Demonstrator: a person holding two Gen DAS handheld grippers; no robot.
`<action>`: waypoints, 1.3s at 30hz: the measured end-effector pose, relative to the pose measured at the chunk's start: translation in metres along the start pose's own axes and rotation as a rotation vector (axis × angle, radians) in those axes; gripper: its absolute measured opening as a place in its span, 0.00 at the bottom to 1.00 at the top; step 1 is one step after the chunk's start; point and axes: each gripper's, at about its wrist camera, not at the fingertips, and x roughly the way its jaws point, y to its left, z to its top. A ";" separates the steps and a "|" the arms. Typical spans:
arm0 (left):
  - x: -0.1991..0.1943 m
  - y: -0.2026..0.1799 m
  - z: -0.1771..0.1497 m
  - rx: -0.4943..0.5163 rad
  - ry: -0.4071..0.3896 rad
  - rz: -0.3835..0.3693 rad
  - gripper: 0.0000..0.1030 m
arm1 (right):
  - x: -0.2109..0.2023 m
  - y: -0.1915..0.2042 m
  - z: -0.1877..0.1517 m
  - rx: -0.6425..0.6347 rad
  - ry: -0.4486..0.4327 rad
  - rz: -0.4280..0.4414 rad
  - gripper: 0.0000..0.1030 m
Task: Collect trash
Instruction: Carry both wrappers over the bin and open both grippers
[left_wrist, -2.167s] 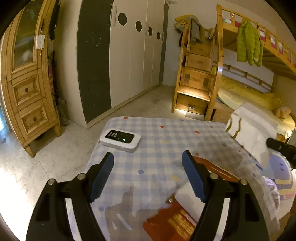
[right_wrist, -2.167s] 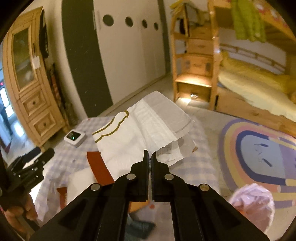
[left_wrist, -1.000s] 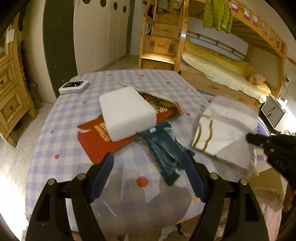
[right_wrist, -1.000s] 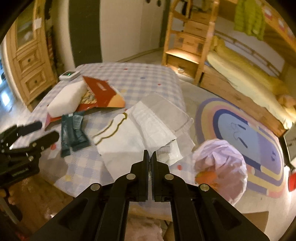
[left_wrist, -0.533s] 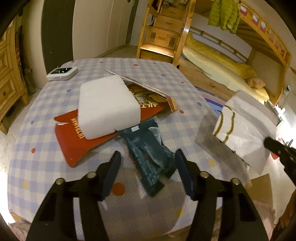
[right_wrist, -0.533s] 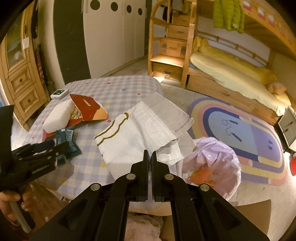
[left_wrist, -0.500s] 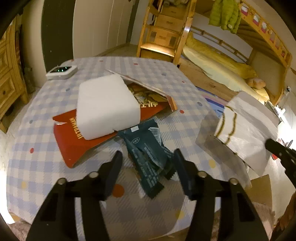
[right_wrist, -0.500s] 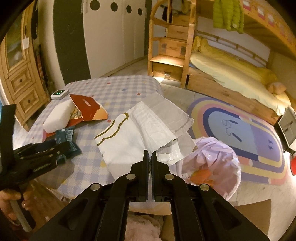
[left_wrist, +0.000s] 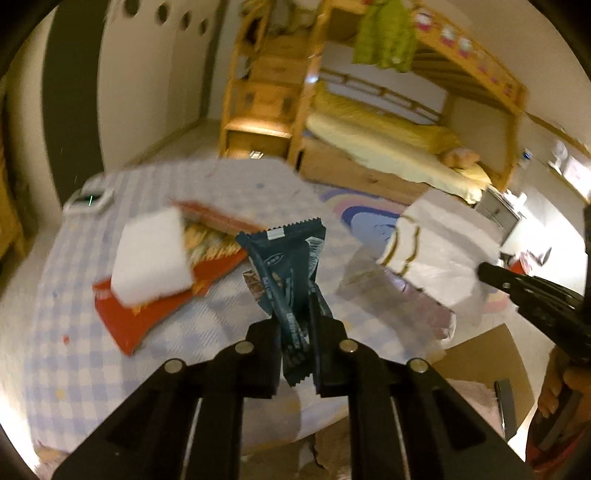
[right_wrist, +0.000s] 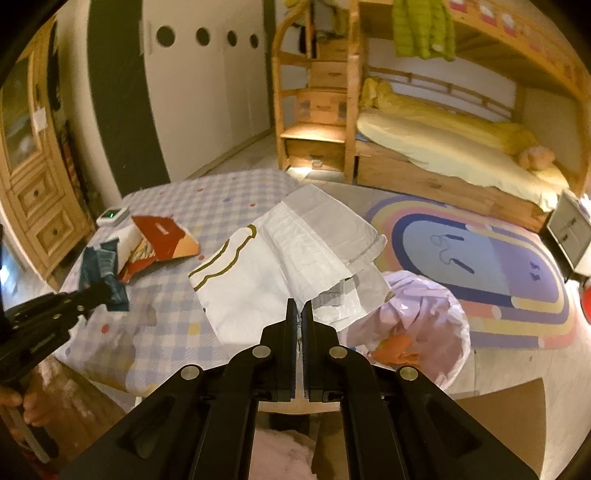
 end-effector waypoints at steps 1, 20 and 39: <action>-0.003 -0.010 0.004 0.022 -0.015 -0.011 0.10 | -0.002 -0.004 -0.001 0.013 -0.003 -0.004 0.02; 0.068 -0.165 0.045 0.303 -0.039 -0.171 0.11 | -0.010 -0.120 -0.039 0.229 0.033 -0.293 0.05; 0.125 -0.199 0.068 0.393 0.015 -0.230 0.11 | 0.035 -0.164 -0.024 0.313 0.022 -0.234 0.37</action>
